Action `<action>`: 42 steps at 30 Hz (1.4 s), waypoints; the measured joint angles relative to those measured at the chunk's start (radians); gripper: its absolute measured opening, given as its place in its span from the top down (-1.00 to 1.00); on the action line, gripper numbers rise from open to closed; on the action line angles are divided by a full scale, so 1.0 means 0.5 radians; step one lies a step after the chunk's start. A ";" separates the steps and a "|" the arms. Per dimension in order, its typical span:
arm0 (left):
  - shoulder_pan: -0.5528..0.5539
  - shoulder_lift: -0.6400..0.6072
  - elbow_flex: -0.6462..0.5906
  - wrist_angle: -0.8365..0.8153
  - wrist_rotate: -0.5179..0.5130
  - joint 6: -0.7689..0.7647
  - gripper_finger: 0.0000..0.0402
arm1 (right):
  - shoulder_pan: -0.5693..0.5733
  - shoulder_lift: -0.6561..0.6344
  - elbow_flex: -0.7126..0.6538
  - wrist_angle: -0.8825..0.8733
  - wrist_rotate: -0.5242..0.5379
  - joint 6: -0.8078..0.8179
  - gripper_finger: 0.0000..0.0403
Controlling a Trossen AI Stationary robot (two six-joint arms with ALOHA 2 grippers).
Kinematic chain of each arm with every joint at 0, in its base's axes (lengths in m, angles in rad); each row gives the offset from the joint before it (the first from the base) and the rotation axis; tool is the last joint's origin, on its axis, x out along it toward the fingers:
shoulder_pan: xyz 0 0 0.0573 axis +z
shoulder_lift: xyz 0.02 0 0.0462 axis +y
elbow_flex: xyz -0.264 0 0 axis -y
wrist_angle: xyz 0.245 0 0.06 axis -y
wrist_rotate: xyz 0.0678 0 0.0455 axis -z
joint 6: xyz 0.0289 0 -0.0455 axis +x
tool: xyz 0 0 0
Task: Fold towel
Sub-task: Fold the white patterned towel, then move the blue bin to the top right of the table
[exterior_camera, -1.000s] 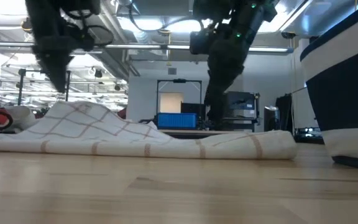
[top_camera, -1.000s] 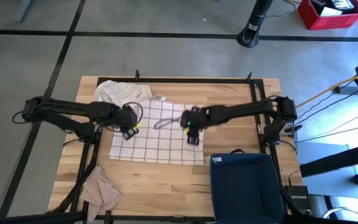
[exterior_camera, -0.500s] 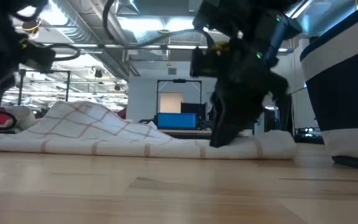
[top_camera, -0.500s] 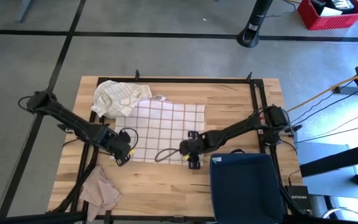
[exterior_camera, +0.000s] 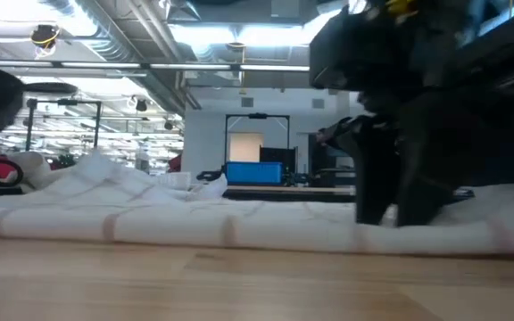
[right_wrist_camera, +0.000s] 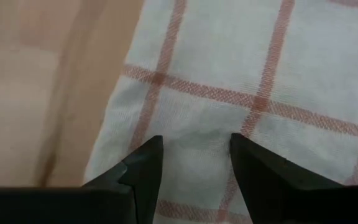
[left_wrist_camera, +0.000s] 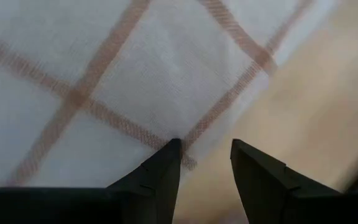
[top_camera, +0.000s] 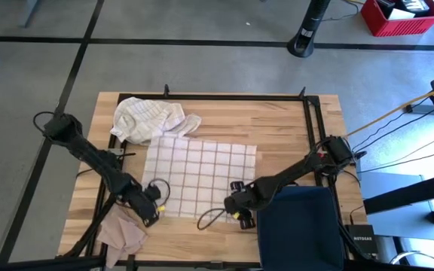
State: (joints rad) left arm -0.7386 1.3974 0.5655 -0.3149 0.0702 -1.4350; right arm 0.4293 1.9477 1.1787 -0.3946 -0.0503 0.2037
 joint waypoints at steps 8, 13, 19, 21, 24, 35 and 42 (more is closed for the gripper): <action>0.001 -0.072 0.258 -0.011 0.108 0.113 0.32 | 0.020 0.012 0.279 -0.391 -0.036 -0.056 0.06; 0.068 -0.242 0.521 -0.609 -0.220 0.291 0.32 | 0.015 -0.003 0.397 -0.527 0.084 -0.088 0.06; 0.178 -0.307 0.584 -0.988 -0.951 0.486 0.32 | -0.040 -0.053 0.412 -0.307 0.279 -0.091 0.06; 0.229 -0.285 0.563 -0.982 -1.073 0.537 0.32 | -0.070 -0.052 0.443 -0.333 0.277 -0.093 0.06; 0.319 -0.279 0.492 -0.904 -1.198 0.585 0.32 | -0.094 -0.080 0.635 -0.506 0.225 -0.092 0.06; 0.415 -0.279 0.350 -0.695 -1.147 0.769 0.32 | -0.074 -0.377 1.157 -2.065 0.275 0.202 0.06; 0.363 -0.279 0.350 -0.691 -1.144 0.785 0.32 | -0.072 -0.741 0.552 -1.916 0.108 0.431 0.06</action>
State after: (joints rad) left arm -0.5572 1.2579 0.7406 -0.6602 -0.5020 -1.0426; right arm 0.3933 1.5771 1.4547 -1.3524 0.0037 0.4191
